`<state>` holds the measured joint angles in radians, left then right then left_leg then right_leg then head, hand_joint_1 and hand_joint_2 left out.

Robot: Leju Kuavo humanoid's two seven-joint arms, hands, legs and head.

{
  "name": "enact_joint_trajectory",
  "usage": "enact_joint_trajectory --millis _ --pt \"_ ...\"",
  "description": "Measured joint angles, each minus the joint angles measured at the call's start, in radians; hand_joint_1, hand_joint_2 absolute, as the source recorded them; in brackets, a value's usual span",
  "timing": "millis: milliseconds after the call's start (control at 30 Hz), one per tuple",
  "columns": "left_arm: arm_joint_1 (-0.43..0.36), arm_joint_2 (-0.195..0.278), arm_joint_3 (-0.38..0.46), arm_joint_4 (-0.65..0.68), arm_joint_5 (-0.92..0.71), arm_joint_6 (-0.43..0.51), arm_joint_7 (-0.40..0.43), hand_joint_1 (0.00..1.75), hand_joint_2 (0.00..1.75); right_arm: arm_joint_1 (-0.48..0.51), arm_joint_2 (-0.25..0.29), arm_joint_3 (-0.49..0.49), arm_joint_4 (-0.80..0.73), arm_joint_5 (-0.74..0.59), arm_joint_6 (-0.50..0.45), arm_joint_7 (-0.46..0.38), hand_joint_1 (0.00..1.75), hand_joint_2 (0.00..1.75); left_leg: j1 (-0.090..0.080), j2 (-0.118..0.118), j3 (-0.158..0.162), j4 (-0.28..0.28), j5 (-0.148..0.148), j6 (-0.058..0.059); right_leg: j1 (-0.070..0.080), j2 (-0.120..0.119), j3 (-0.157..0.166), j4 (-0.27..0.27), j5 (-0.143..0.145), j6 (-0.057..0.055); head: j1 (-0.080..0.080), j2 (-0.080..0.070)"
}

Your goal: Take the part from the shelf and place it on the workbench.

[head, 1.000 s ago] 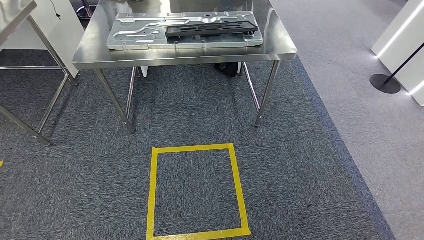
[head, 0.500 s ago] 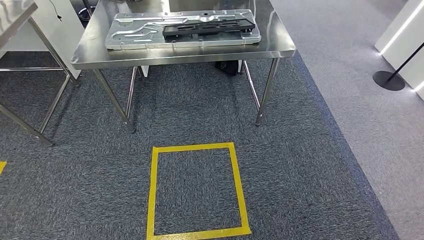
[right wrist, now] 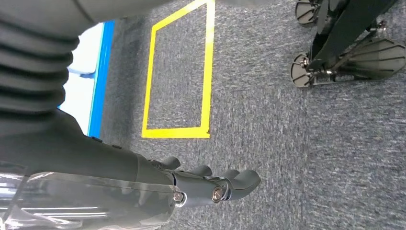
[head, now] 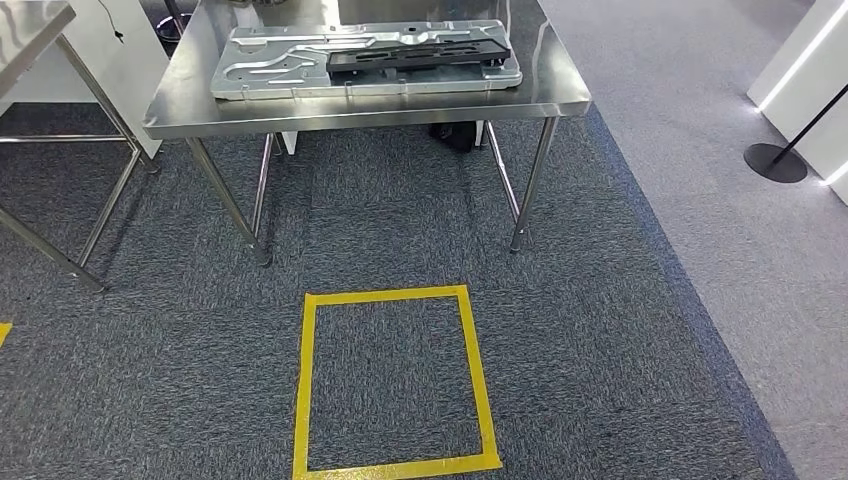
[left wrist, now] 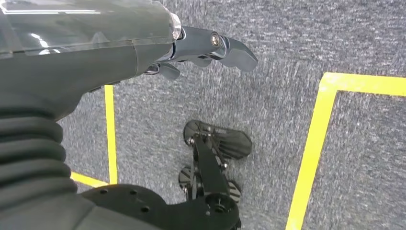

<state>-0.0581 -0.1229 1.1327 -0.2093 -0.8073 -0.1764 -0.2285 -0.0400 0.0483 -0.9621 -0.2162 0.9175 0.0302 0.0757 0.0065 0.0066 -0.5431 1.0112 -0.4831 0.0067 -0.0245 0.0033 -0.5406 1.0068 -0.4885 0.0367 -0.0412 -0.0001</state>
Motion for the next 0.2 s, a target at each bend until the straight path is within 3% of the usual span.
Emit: enact_joint_trajectory --millis 200 --pt "0.031 0.018 -0.166 -0.019 0.125 0.028 0.035 0.0 0.0 0.026 -0.008 0.138 -0.023 -0.143 -0.01 -0.012 0.0 0.0 0.0 0.0 0.0 0.001 0.0 0.0 -0.001 0.0 0.0 0.0 0.0 0.001 0.0 0.0"
